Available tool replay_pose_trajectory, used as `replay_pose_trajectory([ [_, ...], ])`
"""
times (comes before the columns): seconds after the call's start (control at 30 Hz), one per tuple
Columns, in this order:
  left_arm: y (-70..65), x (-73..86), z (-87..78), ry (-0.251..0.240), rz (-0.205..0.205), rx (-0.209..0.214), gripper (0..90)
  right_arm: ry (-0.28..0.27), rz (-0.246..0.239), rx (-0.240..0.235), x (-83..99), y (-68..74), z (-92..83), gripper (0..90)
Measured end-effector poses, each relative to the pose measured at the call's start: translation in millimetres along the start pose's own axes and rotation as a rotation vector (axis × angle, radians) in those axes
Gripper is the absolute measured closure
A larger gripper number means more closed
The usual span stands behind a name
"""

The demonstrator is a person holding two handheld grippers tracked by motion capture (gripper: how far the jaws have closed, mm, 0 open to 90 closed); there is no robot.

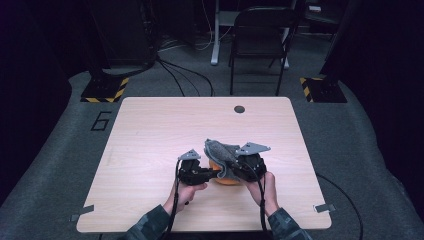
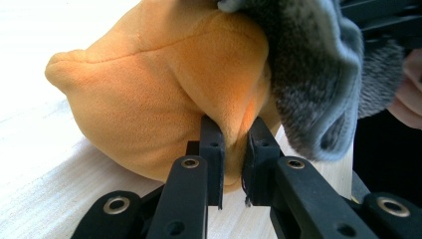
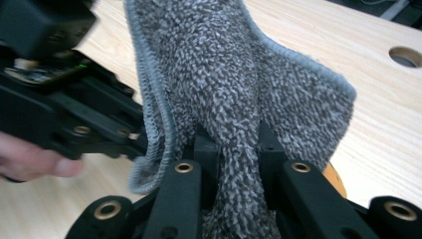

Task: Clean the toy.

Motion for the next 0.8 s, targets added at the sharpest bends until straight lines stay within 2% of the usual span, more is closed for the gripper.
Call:
replay_pose_trajectory([
  [0.13,-1.3,-0.2,0.5,-0.001,-0.001,-0.003,80.9,0.009,-0.001,0.037,3.1,-10.5,-0.6,77.8],
  [0.33,-2.5,-0.1,2.2,-0.003,0.003,-0.001,80.9,0.043,0.048,0.076,16.1,-36.9,3.2,77.7],
  [0.37,-2.5,-0.1,2.2,-0.003,0.003,-0.001,80.9,0.043,0.048,0.076,16.1,-36.9,3.2,77.7],
  [0.4,-2.5,-0.1,2.3,-0.003,0.004,0.0,80.9,0.06,0.061,0.09,20.4,-44.1,5.5,77.7],
  [0.5,-2.2,0.0,2.2,-0.003,0.004,0.003,80.9,0.082,0.076,0.113,27.3,-55.1,10.3,77.6],
  [0.63,-2.5,0.0,2.6,-0.004,0.005,0.002,80.9,0.131,0.127,0.15,39.2,-67.6,20.2,77.6],
  [0.8,-3.1,0.1,2.7,-0.006,0.006,0.003,80.7,0.206,0.146,0.169,58.0,-82.7,37.1,77.3],
])
Point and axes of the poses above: each handheld gripper's, and its own axes: z roughly forward along the jaws, x roughly out of its underside, y roughly to its left, the point moved 3 cm from there along z, roughly forward along the jaws, and after that the axes turned 9 degrees about x, right-handed, at the moved point
